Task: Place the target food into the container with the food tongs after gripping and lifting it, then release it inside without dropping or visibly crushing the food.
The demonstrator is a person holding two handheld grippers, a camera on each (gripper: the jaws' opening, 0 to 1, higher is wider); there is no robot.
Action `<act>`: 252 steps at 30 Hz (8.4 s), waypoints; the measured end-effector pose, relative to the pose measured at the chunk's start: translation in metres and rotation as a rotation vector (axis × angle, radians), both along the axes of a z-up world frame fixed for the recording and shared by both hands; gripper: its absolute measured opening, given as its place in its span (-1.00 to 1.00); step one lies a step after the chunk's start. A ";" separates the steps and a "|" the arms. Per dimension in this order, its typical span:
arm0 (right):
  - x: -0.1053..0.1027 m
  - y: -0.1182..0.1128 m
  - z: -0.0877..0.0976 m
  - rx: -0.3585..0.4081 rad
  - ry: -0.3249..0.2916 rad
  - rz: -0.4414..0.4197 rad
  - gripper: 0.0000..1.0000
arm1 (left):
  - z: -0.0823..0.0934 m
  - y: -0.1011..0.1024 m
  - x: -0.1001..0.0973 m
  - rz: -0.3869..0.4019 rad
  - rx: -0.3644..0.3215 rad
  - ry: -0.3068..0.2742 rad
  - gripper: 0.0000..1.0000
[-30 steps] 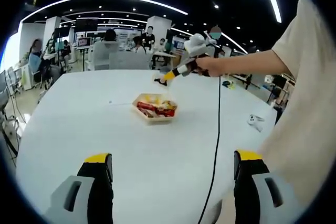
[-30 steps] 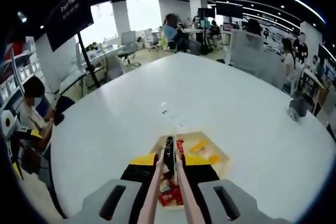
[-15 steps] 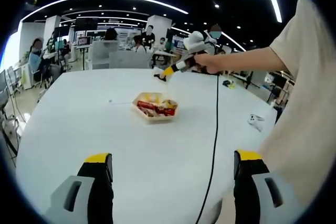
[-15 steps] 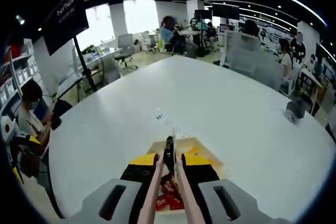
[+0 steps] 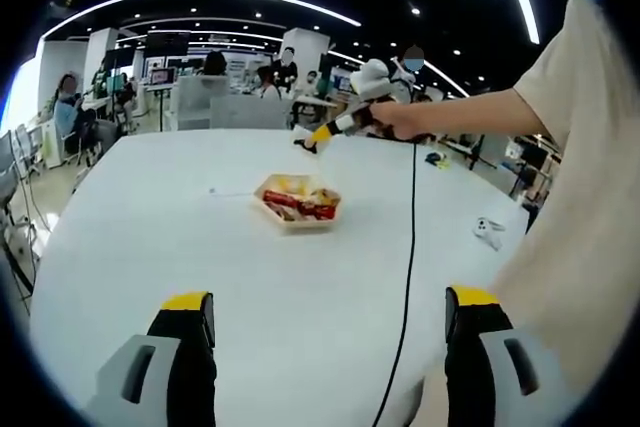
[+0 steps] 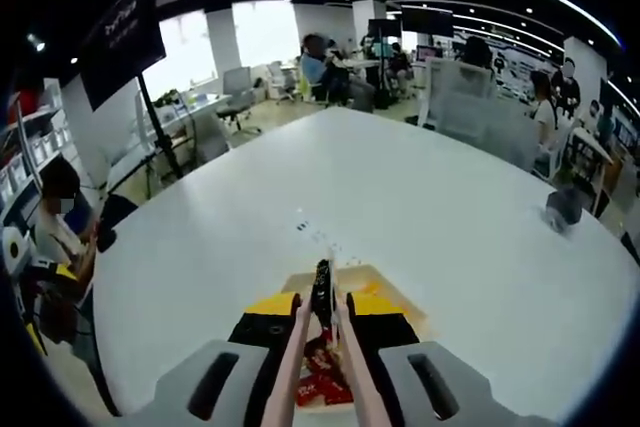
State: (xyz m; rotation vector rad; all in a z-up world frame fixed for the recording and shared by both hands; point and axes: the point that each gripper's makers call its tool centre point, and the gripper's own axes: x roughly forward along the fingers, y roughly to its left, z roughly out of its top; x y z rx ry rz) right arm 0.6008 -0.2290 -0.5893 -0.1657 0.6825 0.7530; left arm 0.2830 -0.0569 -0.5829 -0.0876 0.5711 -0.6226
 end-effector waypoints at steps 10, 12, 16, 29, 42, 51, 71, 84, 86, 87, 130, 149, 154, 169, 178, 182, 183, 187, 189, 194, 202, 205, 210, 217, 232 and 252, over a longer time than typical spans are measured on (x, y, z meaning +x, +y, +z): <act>-0.006 0.002 0.005 0.008 -0.007 -0.002 -0.64 | -0.001 -0.001 0.000 -0.005 -0.002 0.003 0.92; -0.008 0.003 0.006 0.010 -0.007 0.000 -0.64 | -0.002 -0.001 0.000 -0.006 -0.002 0.003 0.91; -0.012 0.004 0.008 0.016 -0.008 0.008 -0.63 | -0.002 -0.002 -0.001 -0.006 -0.001 0.002 0.91; -0.040 0.008 0.012 0.026 -0.011 0.039 -0.62 | 0.001 -0.007 0.000 -0.027 0.002 -0.007 0.89; -0.069 0.011 0.017 0.075 0.005 0.051 -0.59 | 0.005 -0.010 -0.004 -0.038 0.003 -0.023 0.90; -0.086 0.013 0.019 0.125 0.027 0.051 -0.56 | 0.009 -0.012 -0.006 -0.051 0.003 -0.036 0.89; -0.116 0.032 0.037 0.252 0.056 0.090 -0.52 | 0.010 -0.006 -0.019 -0.049 0.005 -0.043 0.89; -0.154 0.044 0.037 0.302 0.081 0.144 -0.49 | 0.009 -0.008 -0.025 -0.066 0.007 -0.043 0.88; -0.162 0.047 0.041 0.338 0.088 0.155 -0.48 | 0.010 -0.008 -0.025 -0.070 0.009 -0.044 0.88; -0.164 0.047 0.041 0.343 0.089 0.155 -0.48 | 0.010 -0.008 -0.025 -0.071 0.009 -0.044 0.88; -0.270 0.070 0.047 0.489 0.130 0.350 -0.44 | 0.017 -0.031 -0.029 -0.194 0.005 -0.053 0.13; -0.311 0.100 0.041 0.500 0.169 0.443 -0.44 | 0.021 -0.029 -0.032 -0.237 -0.025 -0.055 -0.22; -0.320 0.105 0.045 0.525 0.180 0.470 -0.44 | 0.027 -0.030 -0.031 -0.239 -0.048 -0.061 -0.30; -0.335 0.110 0.056 0.572 0.193 0.517 -0.43 | 0.047 -0.040 -0.035 -0.285 -0.145 -0.089 -0.66; -0.343 0.113 0.060 0.585 0.198 0.530 -0.43 | 0.053 -0.049 -0.041 -0.329 -0.173 -0.104 -0.81; -0.344 0.113 0.061 0.594 0.204 0.530 -0.43 | 0.056 -0.052 -0.043 -0.352 -0.189 -0.102 -0.82; -0.344 0.113 0.061 0.595 0.205 0.531 -0.43 | 0.056 -0.052 -0.043 -0.357 -0.190 -0.102 -0.83; -0.347 0.114 0.063 0.604 0.213 0.542 -0.43 | 0.058 -0.055 -0.046 -0.383 -0.200 -0.101 -0.84; -0.348 0.115 0.065 0.608 0.215 0.552 -0.43 | 0.059 -0.056 -0.048 -0.396 -0.207 -0.098 -0.84; -0.351 0.117 0.065 0.609 0.223 0.567 -0.43 | 0.059 -0.059 -0.050 -0.420 -0.212 -0.095 -0.87; -0.354 0.119 0.072 0.639 0.231 0.587 -0.40 | 0.066 -0.059 -0.053 -0.435 -0.258 -0.097 -0.93; -0.354 0.121 0.077 0.666 0.238 0.592 -0.36 | 0.064 -0.060 -0.056 -0.452 -0.248 -0.092 -0.98; -0.356 0.120 0.076 0.658 0.244 0.601 -0.34 | 0.066 -0.062 -0.059 -0.471 -0.241 -0.104 -1.00; -0.359 0.118 0.073 0.650 0.256 0.606 -0.34 | 0.066 -0.064 -0.063 -0.494 -0.241 -0.096 -1.00; -0.364 0.115 0.066 0.628 0.268 0.611 -0.19 | 0.067 -0.065 -0.066 -0.510 -0.243 -0.091 -1.00; -0.363 0.105 0.057 0.520 0.255 0.632 -0.08 | 0.071 -0.061 -0.069 -0.523 -0.248 -0.077 -1.00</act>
